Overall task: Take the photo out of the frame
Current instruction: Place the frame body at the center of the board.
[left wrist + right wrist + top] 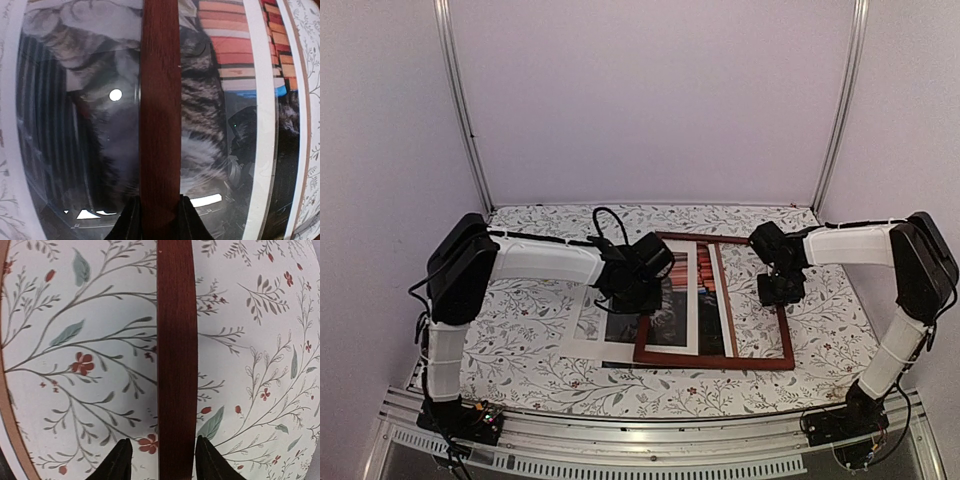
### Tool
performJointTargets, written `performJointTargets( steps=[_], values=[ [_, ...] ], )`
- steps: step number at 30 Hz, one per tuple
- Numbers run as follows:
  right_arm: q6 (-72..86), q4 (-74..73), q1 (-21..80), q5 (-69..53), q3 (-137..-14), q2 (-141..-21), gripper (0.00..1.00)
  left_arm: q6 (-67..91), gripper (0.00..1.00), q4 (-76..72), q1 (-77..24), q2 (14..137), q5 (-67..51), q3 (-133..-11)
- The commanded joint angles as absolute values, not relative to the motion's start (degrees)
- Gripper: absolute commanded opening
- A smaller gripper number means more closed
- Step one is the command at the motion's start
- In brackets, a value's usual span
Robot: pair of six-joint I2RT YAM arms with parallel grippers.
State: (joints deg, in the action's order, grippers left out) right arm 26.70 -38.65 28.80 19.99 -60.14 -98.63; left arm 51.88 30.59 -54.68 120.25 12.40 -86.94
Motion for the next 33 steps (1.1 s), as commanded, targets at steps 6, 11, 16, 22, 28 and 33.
performJointTargets(
  steps=[6,11,16,22,28,33],
  values=[
    [20.12,-35.04,18.19,22.89,-57.21,-95.03,0.84,63.01,0.00,27.47,-61.27,130.01,17.73,-103.56],
    [18.72,-35.26,17.08,22.21,-59.01,-92.50,0.99,65.26,0.00,28.65,-63.10,134.71,19.30,-110.80],
    [18.01,-37.65,16.25,22.95,-60.40,-90.71,0.99,67.04,0.00,29.28,-64.36,138.71,20.39,-116.44],
    [22.17,-42.48,16.01,23.35,-63.07,-84.46,0.99,67.99,0.00,29.57,-65.53,141.97,21.97,-121.53],
    [20.33,-43.31,15.96,18.94,-64.99,-73.78,0.99,67.99,0.00,29.72,-66.80,146.93,23.14,-129.12],
    [19.85,-42.85,16.03,12.10,-63.87,-68.94,0.99,68.80,0.00,29.62,-68.05,150.79,23.82,-134.38]
  ],
)
